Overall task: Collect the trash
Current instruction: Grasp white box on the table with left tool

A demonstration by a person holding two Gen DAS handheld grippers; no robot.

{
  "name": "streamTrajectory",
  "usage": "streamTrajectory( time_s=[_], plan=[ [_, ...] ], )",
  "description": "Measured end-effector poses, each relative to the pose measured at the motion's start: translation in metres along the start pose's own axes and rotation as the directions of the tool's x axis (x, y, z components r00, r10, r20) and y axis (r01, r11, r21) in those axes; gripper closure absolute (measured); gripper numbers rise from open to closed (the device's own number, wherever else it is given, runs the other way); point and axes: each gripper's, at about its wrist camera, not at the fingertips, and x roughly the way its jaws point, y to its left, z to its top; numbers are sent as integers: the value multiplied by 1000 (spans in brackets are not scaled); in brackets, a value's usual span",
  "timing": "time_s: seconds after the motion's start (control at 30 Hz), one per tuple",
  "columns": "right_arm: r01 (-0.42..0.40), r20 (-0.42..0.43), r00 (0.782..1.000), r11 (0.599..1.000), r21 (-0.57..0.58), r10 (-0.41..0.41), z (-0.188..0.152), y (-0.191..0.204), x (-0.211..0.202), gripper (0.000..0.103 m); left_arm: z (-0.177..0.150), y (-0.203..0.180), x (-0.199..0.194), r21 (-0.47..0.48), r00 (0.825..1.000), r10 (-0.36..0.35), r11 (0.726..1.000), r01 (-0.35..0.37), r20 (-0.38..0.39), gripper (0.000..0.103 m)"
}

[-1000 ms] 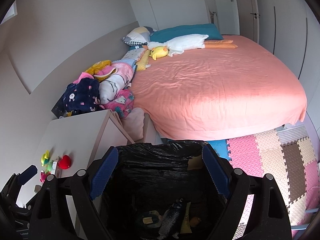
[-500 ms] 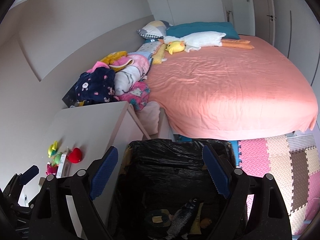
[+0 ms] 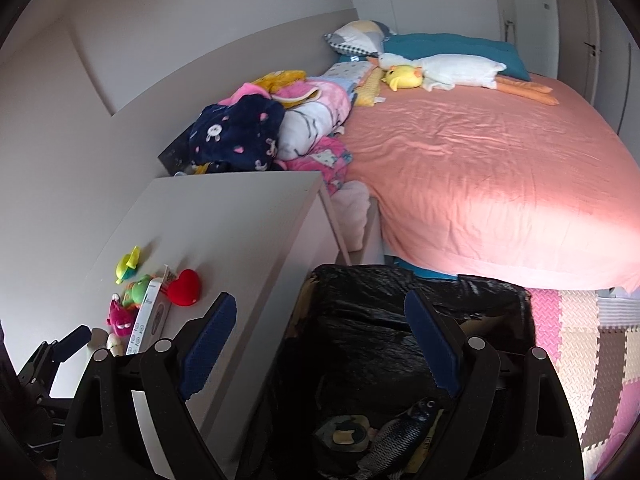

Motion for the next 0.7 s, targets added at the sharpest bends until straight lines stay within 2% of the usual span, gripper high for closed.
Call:
streamTrajectory(
  time_s=[0.1,0.17,0.27,0.53,0.7],
  plan=[
    [-28,-3,1000,999,-28,28,-2,12,9,17,-5,15,10,-31,1000,4,1000,-5,-26,9],
    [-48,-9,999,997,-54,48,-3,22,17,17,-6,21,17,-45,999,7,999,-9,-47,18],
    [-73,-24,997,993,-88,72,-5,37,27,17,-10,32,30,-64,996,14,998,-19,-83,27],
    [-109,-72,992,983,-147,99,-5,63,49,19,-17,48,52,-90,991,28,995,-39,-128,37],
    [-125,-96,989,976,-178,109,-6,77,63,21,-19,55,67,-111,987,27,993,-45,-157,54]
  ],
)
